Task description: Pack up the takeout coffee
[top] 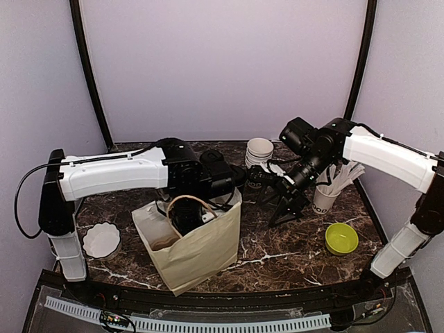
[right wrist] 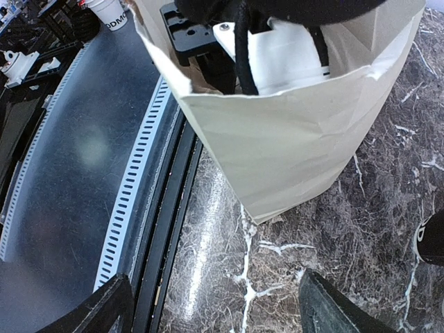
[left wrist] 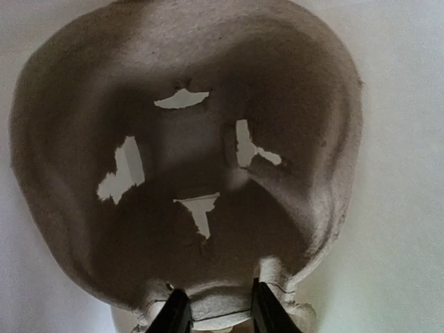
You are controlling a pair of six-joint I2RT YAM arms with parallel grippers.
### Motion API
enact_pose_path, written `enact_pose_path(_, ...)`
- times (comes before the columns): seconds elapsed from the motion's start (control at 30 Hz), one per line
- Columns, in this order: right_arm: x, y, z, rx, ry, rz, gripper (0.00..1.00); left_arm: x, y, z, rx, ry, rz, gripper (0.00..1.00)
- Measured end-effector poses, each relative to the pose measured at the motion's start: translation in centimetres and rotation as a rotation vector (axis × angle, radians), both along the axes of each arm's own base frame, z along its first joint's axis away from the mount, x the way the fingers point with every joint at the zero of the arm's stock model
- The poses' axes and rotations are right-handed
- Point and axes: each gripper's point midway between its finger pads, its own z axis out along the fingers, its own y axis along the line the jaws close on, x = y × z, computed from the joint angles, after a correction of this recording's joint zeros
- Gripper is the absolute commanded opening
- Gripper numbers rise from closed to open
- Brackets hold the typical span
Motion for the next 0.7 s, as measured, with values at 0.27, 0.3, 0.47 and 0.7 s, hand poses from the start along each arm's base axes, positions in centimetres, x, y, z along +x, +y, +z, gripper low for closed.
enact_pose_path(0.27,0.2,0.2,-0.7,-0.015,0.017,0.000,0.83,0.4,0.5,-1.7,0.030,-0.024,-0.006,0.44)
enact_pose_path(0.3,0.2,0.2,-0.7,-0.017,0.019,-0.001,0.83,0.6,0.4,-1.8,0.028,-0.034,-0.010,0.46)
enact_pose_path(0.47,0.2,0.2,-0.8,-0.019,0.020,-0.001,0.83,1.4,-0.2,-1.7,0.002,-0.071,-0.029,0.54)
enact_pose_path(0.7,0.2,0.2,-0.8,-0.021,0.023,-0.003,0.83,2.6,-1.6,-0.2,-0.047,-0.124,-0.042,0.66)
